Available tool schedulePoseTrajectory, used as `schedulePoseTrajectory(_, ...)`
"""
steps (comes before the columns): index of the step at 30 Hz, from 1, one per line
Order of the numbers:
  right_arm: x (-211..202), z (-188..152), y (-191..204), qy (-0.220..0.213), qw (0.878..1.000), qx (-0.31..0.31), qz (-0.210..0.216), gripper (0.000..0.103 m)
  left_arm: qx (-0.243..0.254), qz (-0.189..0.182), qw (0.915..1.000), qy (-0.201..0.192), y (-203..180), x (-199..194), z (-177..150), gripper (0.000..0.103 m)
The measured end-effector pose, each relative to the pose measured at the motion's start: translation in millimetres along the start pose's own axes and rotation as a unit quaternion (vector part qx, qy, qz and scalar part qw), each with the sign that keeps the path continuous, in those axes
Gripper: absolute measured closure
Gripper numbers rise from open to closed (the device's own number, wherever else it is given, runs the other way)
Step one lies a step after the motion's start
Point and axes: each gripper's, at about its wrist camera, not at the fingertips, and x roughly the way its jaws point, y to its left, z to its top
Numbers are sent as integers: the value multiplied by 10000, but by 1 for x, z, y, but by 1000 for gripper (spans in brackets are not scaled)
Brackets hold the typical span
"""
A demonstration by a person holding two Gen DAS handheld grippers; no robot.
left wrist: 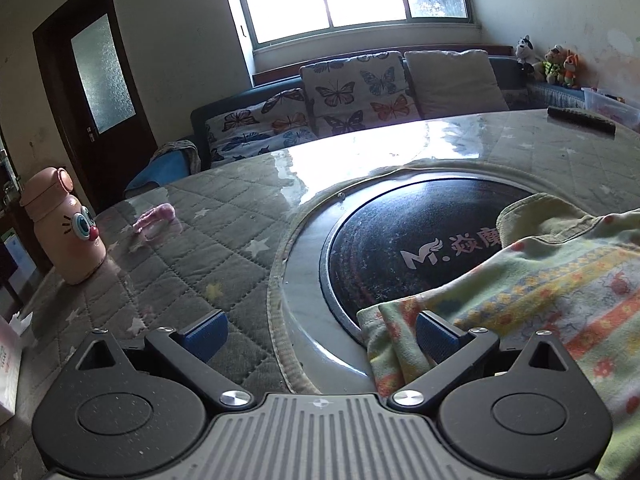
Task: Fold clothes
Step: 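Move both open grippers to the edge of the folded shirt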
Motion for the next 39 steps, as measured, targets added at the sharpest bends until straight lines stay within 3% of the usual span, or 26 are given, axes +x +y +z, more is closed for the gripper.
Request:
schedulePoseTrajectory(10, 12, 13, 1, -46, 10000, 28, 10, 33, -9, 2, 10000, -18, 1, 4, 4, 0)
schedulePoseTrajectory(18, 45, 25, 7, 116, 9982, -188, -552, 39, -3, 75, 10000, -6, -1, 15, 12, 0)
schedulePoseTrajectory(22, 45, 24, 6, 76, 9984, -125, -545, 39, 6, 95, 10000, 24, 2, 19, 12, 0)
schedulePoseTrajectory(28, 21, 24, 18, -177, 9985, -297, -429, 26, -72, 38, 10000, -4, 3, 10, 12, 0)
schedulePoseTrajectory(39, -2, -8, 65, -165, 9935, -1117, -161, 7, -79, -262, 9996, -101, -1, -26, -1, 0)
